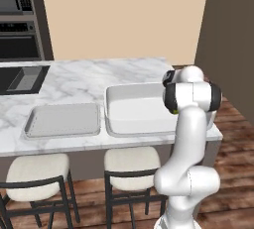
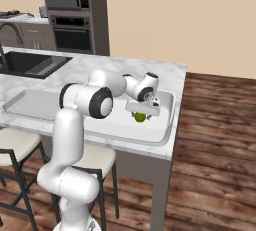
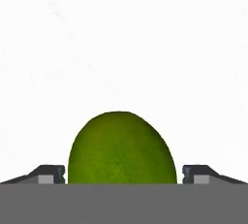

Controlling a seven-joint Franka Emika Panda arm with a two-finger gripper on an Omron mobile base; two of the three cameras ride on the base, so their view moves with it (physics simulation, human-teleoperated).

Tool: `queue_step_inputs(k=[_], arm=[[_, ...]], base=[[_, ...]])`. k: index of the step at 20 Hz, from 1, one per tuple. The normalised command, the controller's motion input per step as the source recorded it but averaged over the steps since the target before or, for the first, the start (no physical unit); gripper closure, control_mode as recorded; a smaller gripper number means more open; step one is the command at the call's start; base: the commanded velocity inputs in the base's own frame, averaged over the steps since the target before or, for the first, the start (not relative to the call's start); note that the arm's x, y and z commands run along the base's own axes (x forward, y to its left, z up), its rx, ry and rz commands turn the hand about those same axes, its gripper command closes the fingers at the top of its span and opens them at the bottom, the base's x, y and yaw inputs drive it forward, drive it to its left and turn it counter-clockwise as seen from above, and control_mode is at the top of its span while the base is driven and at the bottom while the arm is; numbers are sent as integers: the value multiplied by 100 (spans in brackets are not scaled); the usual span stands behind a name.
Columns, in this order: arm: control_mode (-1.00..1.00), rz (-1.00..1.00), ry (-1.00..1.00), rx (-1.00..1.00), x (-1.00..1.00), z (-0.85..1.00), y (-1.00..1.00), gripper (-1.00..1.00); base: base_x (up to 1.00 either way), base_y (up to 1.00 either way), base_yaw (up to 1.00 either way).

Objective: Place the cold items (sweet potato and lime) from the fridge in one tupperware on the dining counter. Place the warm items (hot dog and kebab skewer) in the stove area in another tupperware.

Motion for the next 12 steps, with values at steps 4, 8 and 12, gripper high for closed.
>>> queue_step_inputs(k=[4,8,12], arm=[[-100,0,-25,0,-29,18,17,-100],[-100,3,-44,0,-35,23,21,-100],[-100,5,-44,0,-53,33,17,-100]], base=[[0,0,0],[0,0,0],[0,0,0]])
